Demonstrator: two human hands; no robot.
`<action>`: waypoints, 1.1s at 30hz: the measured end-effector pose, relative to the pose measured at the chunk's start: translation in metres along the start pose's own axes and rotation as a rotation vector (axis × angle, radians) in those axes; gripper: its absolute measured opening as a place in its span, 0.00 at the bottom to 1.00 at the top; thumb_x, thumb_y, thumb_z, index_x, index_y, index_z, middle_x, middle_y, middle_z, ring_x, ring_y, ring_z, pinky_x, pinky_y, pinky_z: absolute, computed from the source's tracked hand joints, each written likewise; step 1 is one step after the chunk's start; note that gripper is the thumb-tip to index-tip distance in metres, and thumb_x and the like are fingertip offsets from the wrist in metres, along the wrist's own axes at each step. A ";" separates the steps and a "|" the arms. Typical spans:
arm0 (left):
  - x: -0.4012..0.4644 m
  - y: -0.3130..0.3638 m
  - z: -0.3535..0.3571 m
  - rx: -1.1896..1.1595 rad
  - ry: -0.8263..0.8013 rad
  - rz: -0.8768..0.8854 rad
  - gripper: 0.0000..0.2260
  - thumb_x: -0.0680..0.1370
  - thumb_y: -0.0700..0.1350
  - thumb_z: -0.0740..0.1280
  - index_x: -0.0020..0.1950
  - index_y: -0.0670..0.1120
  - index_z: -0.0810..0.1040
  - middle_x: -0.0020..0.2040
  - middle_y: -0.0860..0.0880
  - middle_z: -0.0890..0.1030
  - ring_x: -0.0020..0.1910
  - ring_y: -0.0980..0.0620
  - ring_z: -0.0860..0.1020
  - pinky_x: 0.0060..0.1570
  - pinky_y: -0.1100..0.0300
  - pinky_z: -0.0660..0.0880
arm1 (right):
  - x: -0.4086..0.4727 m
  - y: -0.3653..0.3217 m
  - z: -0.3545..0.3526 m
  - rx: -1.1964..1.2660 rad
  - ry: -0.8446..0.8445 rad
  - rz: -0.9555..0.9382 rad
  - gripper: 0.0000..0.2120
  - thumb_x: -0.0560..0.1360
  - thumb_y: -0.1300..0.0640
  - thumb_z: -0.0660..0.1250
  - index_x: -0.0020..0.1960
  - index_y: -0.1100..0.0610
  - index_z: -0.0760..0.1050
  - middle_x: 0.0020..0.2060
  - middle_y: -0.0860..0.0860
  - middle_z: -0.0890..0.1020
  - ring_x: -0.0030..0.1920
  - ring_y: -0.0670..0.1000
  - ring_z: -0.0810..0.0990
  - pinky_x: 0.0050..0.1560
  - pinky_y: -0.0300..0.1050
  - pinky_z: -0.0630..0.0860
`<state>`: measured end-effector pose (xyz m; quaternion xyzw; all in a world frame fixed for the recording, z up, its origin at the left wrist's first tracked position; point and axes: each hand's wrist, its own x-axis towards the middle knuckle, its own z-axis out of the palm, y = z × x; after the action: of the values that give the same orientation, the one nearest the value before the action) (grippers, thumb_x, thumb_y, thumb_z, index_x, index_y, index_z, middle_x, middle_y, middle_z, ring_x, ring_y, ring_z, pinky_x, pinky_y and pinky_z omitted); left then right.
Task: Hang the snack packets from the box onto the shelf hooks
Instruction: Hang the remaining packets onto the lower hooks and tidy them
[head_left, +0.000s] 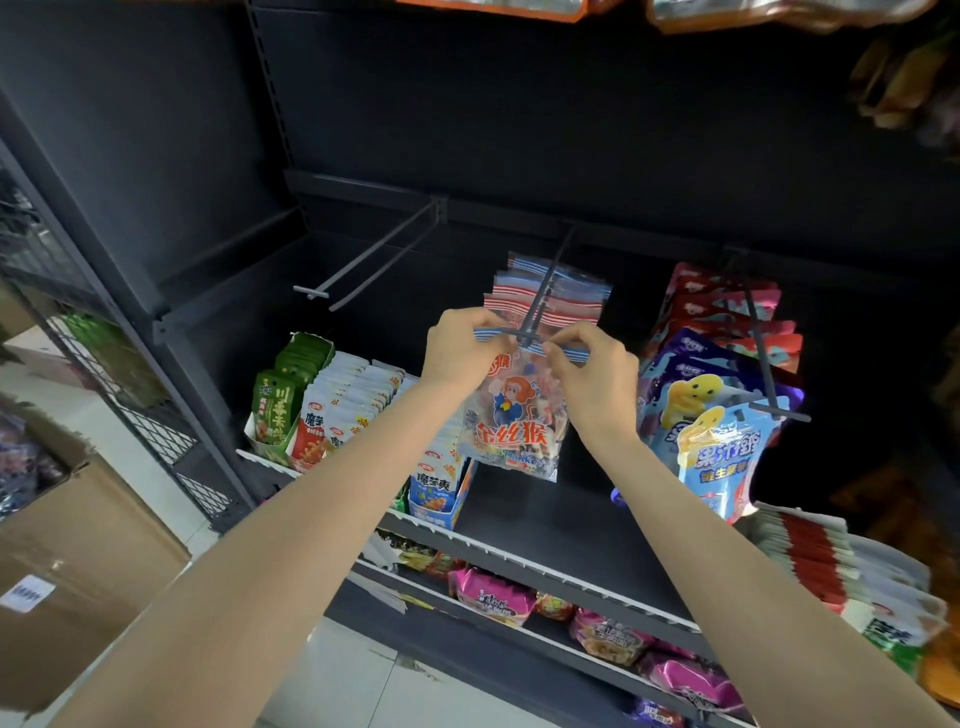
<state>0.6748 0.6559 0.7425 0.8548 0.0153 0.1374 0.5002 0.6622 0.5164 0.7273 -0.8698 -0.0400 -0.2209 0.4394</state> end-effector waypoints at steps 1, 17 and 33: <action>0.004 0.000 0.001 0.033 0.000 0.029 0.05 0.72 0.41 0.72 0.48 0.46 0.83 0.44 0.50 0.83 0.42 0.56 0.79 0.43 0.64 0.74 | 0.003 -0.001 0.001 -0.021 0.000 -0.013 0.03 0.76 0.60 0.66 0.49 0.55 0.78 0.46 0.48 0.81 0.45 0.46 0.78 0.45 0.41 0.75; 0.021 0.000 -0.002 0.389 0.154 0.197 0.11 0.76 0.43 0.67 0.59 0.47 0.77 0.54 0.47 0.77 0.49 0.50 0.78 0.46 0.53 0.77 | 0.002 0.007 0.016 -0.155 0.060 -0.269 0.10 0.72 0.68 0.66 0.51 0.61 0.77 0.47 0.54 0.77 0.49 0.48 0.68 0.48 0.43 0.71; -0.047 -0.168 -0.232 0.461 0.259 -0.211 0.02 0.77 0.43 0.65 0.45 0.47 0.77 0.41 0.48 0.83 0.43 0.48 0.81 0.45 0.55 0.77 | -0.063 -0.149 0.224 0.089 -0.673 -0.307 0.10 0.75 0.63 0.61 0.54 0.57 0.78 0.49 0.53 0.81 0.51 0.52 0.78 0.54 0.46 0.73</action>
<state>0.5903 0.9292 0.6950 0.9150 0.1985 0.1856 0.2982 0.6442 0.7904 0.6963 -0.8575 -0.3220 0.0161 0.4009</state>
